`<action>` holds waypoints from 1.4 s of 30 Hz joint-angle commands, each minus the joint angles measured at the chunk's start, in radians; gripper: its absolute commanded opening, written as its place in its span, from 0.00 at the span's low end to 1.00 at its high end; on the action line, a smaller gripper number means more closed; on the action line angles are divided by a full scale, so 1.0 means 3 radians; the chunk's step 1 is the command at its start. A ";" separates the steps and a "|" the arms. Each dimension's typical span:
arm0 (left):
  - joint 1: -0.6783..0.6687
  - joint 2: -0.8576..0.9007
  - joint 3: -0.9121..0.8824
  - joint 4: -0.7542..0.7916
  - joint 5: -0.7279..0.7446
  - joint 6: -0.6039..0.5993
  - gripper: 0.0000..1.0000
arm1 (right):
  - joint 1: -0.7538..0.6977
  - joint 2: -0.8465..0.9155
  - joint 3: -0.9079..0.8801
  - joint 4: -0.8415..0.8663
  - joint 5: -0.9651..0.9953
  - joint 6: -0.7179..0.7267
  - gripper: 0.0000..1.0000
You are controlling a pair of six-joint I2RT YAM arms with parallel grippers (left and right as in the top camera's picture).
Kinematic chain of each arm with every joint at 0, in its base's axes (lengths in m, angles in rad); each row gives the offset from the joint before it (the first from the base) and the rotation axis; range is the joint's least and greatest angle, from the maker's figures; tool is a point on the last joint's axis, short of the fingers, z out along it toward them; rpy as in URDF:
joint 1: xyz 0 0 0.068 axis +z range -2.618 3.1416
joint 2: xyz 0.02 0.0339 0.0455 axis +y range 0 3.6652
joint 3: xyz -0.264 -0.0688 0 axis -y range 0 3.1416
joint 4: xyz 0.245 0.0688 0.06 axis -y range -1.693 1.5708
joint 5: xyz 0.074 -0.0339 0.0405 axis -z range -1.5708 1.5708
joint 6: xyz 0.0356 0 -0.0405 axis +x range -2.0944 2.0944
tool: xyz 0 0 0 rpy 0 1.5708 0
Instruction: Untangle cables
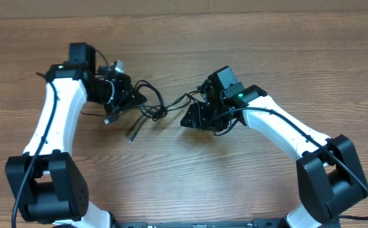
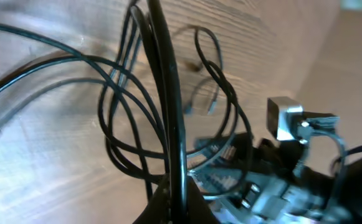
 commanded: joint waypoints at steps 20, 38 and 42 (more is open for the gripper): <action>0.0003 0.0000 -0.0019 -0.0408 0.0477 -0.1466 0.04 | 0.0401 -0.0089 -0.0017 0.0197 0.0455 0.0163 0.60; 0.0080 0.0000 -0.0019 -0.0252 0.0378 -0.1840 0.04 | 0.0579 0.0014 -0.0017 -0.0042 0.0758 0.0516 0.48; 0.0128 0.0000 -0.0019 -0.0271 0.0314 -0.1948 0.04 | 0.0584 0.0014 -0.0017 -0.0053 0.0802 0.0601 0.45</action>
